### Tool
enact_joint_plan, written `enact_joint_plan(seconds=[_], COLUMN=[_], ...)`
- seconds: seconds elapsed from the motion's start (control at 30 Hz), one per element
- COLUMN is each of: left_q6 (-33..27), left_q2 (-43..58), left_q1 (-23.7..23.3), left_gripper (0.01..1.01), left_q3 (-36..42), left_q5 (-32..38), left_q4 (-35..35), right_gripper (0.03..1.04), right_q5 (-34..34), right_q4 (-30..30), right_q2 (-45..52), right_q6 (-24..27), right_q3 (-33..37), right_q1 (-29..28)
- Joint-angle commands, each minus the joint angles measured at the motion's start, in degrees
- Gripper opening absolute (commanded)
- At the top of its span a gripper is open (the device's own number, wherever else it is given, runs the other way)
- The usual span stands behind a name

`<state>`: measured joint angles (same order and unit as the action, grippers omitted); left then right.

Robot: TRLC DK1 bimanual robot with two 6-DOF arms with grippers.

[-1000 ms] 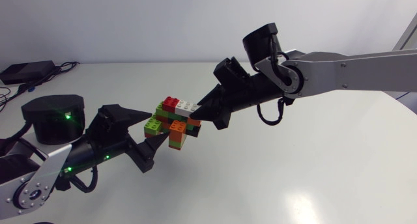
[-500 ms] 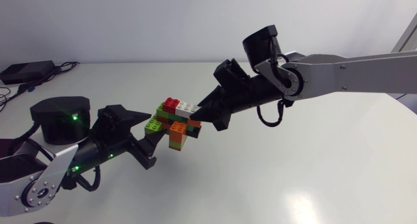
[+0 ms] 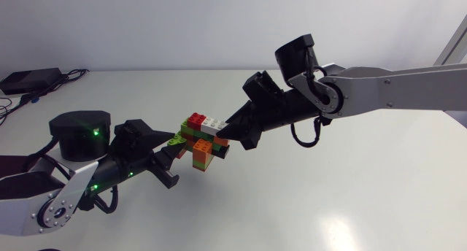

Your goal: Disassemble duplo

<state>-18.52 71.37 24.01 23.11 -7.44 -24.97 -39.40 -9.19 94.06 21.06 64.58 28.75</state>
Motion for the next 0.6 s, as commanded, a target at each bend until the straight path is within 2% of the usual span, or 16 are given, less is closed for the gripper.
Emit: enact_joint_plan(seconds=[0.0, 0.17, 0.33, 0.57], left_q6=[-0.9, -1.5, -2.1, -2.2], left_q2=[1.7, 3.1, 4.1, 4.4], left_q1=[0.0, 0.7, 1.4, 1.5], left_gripper=[0.208, 0.208, 0.208, 0.208], left_q3=[-0.3, -0.4, -0.5, -0.6], left_q5=[-0.5, -0.5, -0.5, -0.5], left_q4=[0.8, 0.6, 0.3, 0.1], right_gripper=[0.20, 0.20, 0.20, 0.20], right_q5=[-2.2, -2.8, -6.5, -4.6], right_q4=[2.2, 4.4, 6.6, 7.2], right_q2=[-3.0, -2.7, -2.2, -0.6], right_q6=[0.8, -1.0, -4.6, -4.6], right_q3=[-0.6, -1.4, -1.0, -0.8], right_q1=[-0.7, -1.9, -4.8, -6.1])
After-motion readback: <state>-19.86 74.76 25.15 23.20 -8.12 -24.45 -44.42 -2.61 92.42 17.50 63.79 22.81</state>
